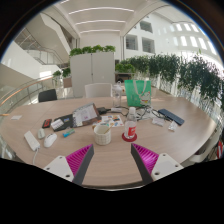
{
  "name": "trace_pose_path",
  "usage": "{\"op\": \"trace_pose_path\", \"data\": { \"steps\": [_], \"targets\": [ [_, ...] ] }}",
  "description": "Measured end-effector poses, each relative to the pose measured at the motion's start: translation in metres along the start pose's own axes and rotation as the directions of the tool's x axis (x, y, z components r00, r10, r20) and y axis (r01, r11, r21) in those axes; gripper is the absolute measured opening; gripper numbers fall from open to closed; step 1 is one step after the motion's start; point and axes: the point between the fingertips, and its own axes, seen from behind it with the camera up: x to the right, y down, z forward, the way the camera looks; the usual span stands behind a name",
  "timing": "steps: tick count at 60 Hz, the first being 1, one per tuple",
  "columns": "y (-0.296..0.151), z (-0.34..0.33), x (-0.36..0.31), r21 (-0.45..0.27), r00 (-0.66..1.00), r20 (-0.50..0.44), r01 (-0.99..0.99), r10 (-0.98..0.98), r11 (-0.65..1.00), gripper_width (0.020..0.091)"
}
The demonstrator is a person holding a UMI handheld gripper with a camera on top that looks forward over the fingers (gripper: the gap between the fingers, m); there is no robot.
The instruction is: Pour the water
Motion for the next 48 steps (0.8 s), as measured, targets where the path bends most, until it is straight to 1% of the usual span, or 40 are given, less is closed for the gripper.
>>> {"op": "trace_pose_path", "data": {
  "steps": [6, 7, 8, 13, 14, 26, 35, 41, 48],
  "targets": [
    [-0.008, -0.062, -0.046, 0.007, 1.0, 0.021, -0.013, 0.013, 1.0, 0.0844],
    [0.007, -0.069, -0.038, 0.011, 1.0, 0.026, -0.015, 0.015, 1.0, 0.0845],
    [0.0, -0.079, -0.046, 0.006, 0.999, 0.027, -0.02, 0.02, 1.0, 0.0845],
    [-0.009, -0.121, -0.067, 0.015, 0.999, 0.031, -0.038, 0.038, 0.999, 0.0845],
    [-0.001, -0.126, -0.068, 0.02, 0.999, 0.032, -0.038, 0.038, 0.999, 0.0846],
    [-0.005, -0.194, -0.086, 0.023, 0.999, 0.04, 0.003, -0.004, 1.0, 0.0844],
    [-0.009, -0.219, -0.083, 0.047, 0.997, 0.057, 0.051, -0.054, 0.998, 0.0846],
    [-0.005, -0.221, -0.065, 0.036, 0.997, 0.07, 0.036, -0.039, 0.999, 0.0845],
    [-0.016, -0.213, -0.039, 0.072, 0.995, 0.102, -0.028, 0.02, 0.997, 0.0848]
  ]
}}
